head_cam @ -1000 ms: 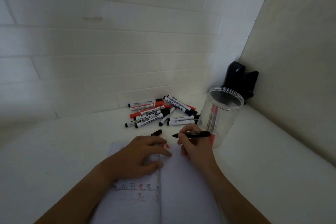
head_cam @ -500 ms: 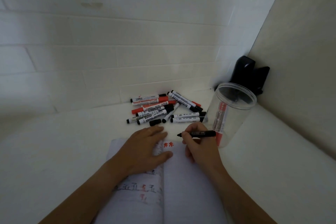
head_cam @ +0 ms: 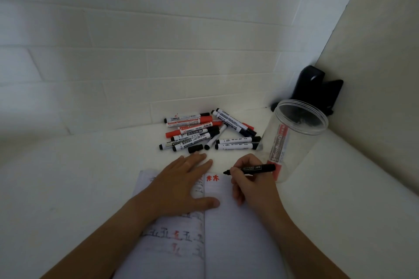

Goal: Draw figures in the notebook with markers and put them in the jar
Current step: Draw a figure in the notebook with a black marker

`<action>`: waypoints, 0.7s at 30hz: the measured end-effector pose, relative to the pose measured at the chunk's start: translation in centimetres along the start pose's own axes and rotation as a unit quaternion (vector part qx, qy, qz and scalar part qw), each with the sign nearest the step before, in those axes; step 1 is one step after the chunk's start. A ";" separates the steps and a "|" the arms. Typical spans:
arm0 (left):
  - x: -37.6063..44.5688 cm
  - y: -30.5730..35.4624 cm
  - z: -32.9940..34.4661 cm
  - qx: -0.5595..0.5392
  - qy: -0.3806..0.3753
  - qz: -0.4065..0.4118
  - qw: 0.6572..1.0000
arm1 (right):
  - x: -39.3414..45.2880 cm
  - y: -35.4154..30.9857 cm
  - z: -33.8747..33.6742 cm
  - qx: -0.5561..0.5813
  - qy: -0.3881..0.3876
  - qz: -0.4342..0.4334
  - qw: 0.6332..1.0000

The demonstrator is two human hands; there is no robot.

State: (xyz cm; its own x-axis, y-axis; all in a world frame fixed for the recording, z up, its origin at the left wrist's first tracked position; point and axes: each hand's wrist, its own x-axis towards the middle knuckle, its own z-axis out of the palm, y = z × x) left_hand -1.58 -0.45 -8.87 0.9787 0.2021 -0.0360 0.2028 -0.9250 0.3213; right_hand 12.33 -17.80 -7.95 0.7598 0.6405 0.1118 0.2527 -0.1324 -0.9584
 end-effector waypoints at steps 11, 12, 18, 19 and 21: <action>0.3 0.1 0.2 0.006 -0.001 -0.006 1.000 | 0.0 -0.6 -0.3 0.015 -0.014 -0.008 1.000; 0.4 0.1 0.2 0.011 -0.001 -0.005 1.000 | -0.1 -0.7 -0.1 0.018 -0.013 -0.009 1.000; 0.3 0.0 0.5 0.037 -0.005 0.002 0.999 | -0.1 -0.2 0.0 -0.006 -0.005 -0.006 1.000; 0.3 0.0 0.5 0.036 -0.003 0.002 0.999 | -0.1 -0.3 -0.1 -0.010 0.001 -0.006 1.000; 0.3 0.0 0.4 0.031 -0.004 0.000 1.000 | -0.2 -0.3 -0.2 -0.020 0.001 -0.006 1.000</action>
State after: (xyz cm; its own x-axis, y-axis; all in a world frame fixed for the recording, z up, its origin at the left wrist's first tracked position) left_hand -1.29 -0.54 -9.23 0.9789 0.1994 -0.0438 0.2038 -0.9432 0.2623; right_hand 12.26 -18.03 -7.62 0.7582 0.6403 0.1233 0.2852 -0.1555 -0.9458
